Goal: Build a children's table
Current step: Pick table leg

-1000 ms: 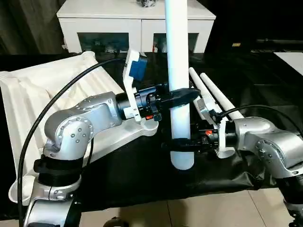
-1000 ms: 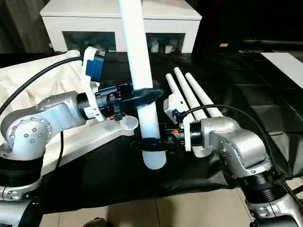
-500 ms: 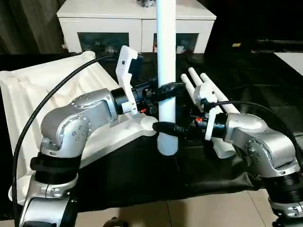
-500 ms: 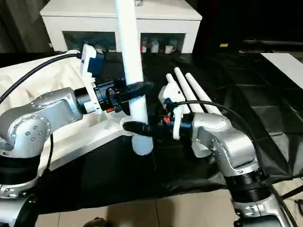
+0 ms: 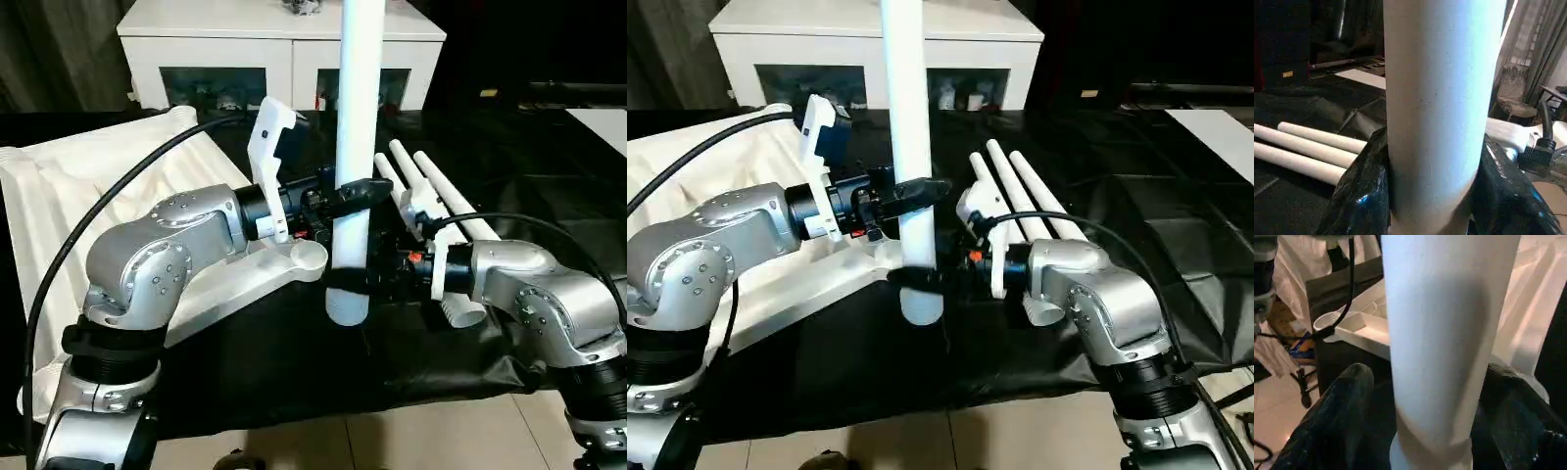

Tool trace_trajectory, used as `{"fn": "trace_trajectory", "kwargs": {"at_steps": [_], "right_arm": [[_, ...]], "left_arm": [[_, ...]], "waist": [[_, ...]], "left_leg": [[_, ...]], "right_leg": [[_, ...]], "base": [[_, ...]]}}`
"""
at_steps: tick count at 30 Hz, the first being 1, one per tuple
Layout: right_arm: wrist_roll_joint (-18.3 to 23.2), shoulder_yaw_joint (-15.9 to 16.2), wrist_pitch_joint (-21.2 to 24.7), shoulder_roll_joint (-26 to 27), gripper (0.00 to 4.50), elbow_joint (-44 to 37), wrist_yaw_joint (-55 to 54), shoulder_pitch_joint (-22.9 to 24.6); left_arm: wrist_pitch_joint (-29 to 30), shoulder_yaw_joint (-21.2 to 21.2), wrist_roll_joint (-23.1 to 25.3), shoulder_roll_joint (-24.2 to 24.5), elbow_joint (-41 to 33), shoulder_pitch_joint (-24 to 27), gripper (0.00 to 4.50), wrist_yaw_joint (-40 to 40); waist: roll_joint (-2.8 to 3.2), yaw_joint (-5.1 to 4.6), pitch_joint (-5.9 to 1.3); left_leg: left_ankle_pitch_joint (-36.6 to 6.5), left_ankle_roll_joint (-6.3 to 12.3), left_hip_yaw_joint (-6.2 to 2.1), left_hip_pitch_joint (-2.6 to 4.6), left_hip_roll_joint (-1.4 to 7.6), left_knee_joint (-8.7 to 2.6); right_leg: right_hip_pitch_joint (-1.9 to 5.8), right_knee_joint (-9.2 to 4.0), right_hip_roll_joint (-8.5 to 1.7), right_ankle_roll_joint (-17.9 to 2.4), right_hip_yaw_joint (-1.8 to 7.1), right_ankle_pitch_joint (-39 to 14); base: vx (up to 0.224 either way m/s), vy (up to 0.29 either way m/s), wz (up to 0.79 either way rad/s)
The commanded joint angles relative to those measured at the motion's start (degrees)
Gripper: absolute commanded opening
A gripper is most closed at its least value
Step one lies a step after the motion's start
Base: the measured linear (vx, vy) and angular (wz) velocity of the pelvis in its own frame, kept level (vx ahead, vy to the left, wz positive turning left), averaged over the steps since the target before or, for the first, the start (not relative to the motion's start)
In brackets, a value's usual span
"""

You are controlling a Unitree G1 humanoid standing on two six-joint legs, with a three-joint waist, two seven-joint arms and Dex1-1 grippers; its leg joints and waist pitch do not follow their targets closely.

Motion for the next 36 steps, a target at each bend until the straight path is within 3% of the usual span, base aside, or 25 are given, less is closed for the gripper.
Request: {"fn": "trace_trajectory", "kwargs": {"at_steps": [1,4,15,29,32,34,36], "right_arm": [[0.8,0.3,0.7,-0.7,3.22,-0.1,0.7,-0.9],[0.5,0.8,0.7,-0.8,3.12,0.1,1.2,-1.0],[0.1,1.2,0.7,-0.7,2.02,0.4,2.0,-1.4],[-0.3,1.4,-0.1,0.5,1.86,-0.1,0.9,-0.4],[-0.4,0.9,-0.5,1.1,1.86,0.0,0.0,-0.1],[-0.3,0.6,-0.7,1.5,1.86,0.0,-0.5,0.4],[-1.2,0.8,-1.6,1.9,1.86,0.1,-1.3,0.7]], "left_arm": [[-0.3,-0.8,-0.2,0.2,-2.0,-0.6,1.81,-0.9],[-0.2,-0.8,-0.2,0.2,-2.3,-0.5,1.81,-1.0],[0.3,-1.6,-0.3,1.0,-3.5,0.3,1.81,-2.3],[-0.1,-0.4,-0.1,1.2,-3.1,0.3,1.81,-2.0],[-0.3,-0.1,0.0,1.4,-2.9,0.4,1.81,-1.8],[-0.5,0.4,0.1,1.3,-2.8,0.6,1.81,-1.5],[-0.7,0.3,0.2,1.4,-2.8,0.6,1.81,-1.5]], "waist": [[-0.64,0.11,-3.94],[-0.65,0.12,-3.95],[-0.67,0.09,-3.93],[-0.61,0.13,-3.97],[-0.68,0.2,-3.95],[-1.16,0.28,-3.92],[-1.08,0.38,-3.92]], "left_leg": [[-10.7,-2.01,-1.34,1.91,2.76,-4.16],[-10.2,-1.96,-1.34,1.9,2.8,-4.13],[-10.4,-2.09,-1.33,1.89,2.78,-4.14],[-10.2,-2.08,-1.34,1.94,2.78,-4.13],[-10.6,-2.16,-1.35,1.92,2.76,-4.16],[-10.5,-2.08,-1.34,1.92,2.81,-4.23],[-10.3,-2.24,-1.36,1.95,2.85,-4.23]], "right_leg": [[2.01,-4.21,-3.39,-9.7,2.05,-12.2],[2.02,-4.15,-3.41,-9.9,2.05,-11.7],[2.0,-4.13,-3.36,-9.8,2.06,-11.9],[1.98,-4.05,-3.38,-10.0,2.06,-11.4],[1.97,-4.06,-3.42,-10.1,2.04,-11.8],[1.97,-4.08,-3.49,-9.8,2.01,-12.4],[1.92,-4.05,-3.52,-9.7,2.03,-12.4]], "base": [[0.0,0.0,0.0],[0.0,0.0,0.0],[0.0,0.0,0.0],[0.0,0.0,0.0],[0.0,0.0,0.0],[0.0,0.0,0.0],[0.0,0.0,0.0]]}}
